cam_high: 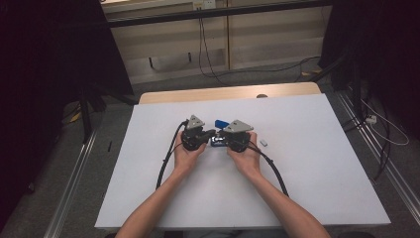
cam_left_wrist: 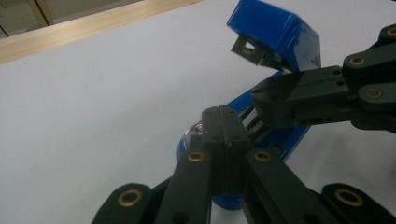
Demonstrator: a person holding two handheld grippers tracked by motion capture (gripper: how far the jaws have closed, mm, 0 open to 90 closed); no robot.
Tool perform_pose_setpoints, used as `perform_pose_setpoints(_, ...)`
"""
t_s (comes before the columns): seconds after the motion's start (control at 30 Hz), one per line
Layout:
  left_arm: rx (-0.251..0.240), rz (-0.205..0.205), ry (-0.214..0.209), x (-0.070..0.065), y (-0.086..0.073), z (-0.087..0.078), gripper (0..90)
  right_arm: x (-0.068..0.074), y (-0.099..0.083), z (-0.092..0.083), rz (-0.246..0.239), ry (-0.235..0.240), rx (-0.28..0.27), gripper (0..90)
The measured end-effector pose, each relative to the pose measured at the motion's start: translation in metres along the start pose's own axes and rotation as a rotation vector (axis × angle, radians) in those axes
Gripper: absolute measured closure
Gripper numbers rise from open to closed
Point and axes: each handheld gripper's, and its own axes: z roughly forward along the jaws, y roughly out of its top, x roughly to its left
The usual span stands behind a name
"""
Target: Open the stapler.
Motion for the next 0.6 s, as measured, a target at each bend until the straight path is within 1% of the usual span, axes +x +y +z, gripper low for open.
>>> perform_pose_setpoints(0.13,-0.001,0.0,0.0,0.0,0.0,0.0001,90.0,0.0003,0.0025,0.0013,0.015,-0.006,-0.009,90.0)
perform_pose_setpoints(0.23,-0.001,-0.002,-0.002,0.0004,-0.0001,0.0001,90.0,-0.0005,0.0035,0.0035,0.025,0.0,-0.015,90.0)
perform_pose_setpoints(0.3,-0.001,0.016,0.003,-0.0007,0.0,0.0001,90.0,-0.0005,0.0041,0.0045,0.027,-0.003,-0.018,90.0)
perform_pose_setpoints(0.4,0.0,0.016,0.007,-0.0011,0.0001,0.0002,90.0,0.0,0.0049,0.0059,0.034,-0.007,-0.021,90.0)
perform_pose_setpoints(0.5,0.002,0.021,0.007,-0.0012,0.0001,0.0,90.0,-0.0001,0.0054,0.0059,0.032,-0.006,-0.024,90.0)
perform_pose_setpoints(0.6,0.0,0.028,0.012,-0.002,0.0002,0.0001,90.0,-0.0012,0.0066,0.0039,0.017,-0.018,-0.027,90.0)
